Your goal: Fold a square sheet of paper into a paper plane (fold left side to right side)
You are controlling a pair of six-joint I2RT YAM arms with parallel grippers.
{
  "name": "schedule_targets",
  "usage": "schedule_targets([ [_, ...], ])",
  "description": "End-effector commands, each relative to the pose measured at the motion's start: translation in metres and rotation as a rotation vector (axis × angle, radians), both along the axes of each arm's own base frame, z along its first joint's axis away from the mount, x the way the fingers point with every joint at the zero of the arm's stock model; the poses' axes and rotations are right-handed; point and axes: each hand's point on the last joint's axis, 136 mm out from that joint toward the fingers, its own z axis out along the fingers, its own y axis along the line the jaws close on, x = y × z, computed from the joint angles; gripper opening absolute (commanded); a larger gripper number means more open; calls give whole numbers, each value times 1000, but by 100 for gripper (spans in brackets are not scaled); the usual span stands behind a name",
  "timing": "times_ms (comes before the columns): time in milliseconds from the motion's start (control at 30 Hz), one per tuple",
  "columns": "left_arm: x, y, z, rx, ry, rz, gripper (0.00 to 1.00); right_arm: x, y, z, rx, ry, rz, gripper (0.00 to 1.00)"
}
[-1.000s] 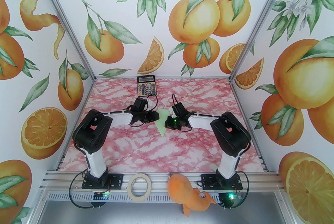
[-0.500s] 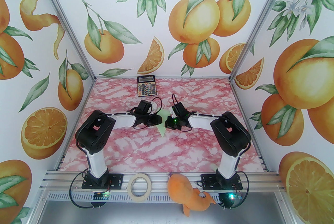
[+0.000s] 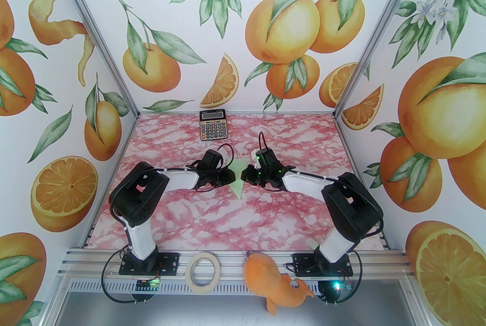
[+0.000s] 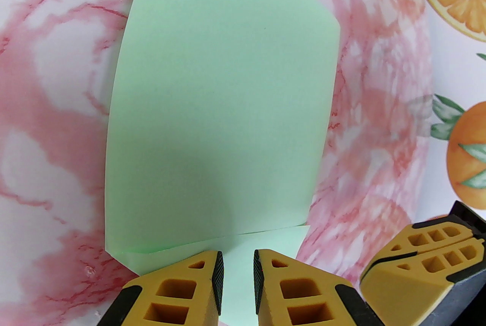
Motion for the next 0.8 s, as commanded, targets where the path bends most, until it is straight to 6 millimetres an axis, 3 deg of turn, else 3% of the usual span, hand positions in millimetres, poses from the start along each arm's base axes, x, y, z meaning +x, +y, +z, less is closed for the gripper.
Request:
schedule_targets([
  [0,-11,7,-16,47,48,21,23,3,2,-17,13,38,-24,4],
  [267,-10,5,-11,42,40,7,23,0,-11,-51,-86,77,-38,1],
  [400,-5,4,2,37,9,-4,27,-2,-19,-63,-142,86,-40,0],
  [600,7,33,21,95,-39,63,47,-7,-22,-66,-147,91,-31,0],
  [767,10,45,15,132,-32,83,49,-7,-21,-67,-145,89,-30,0],
])
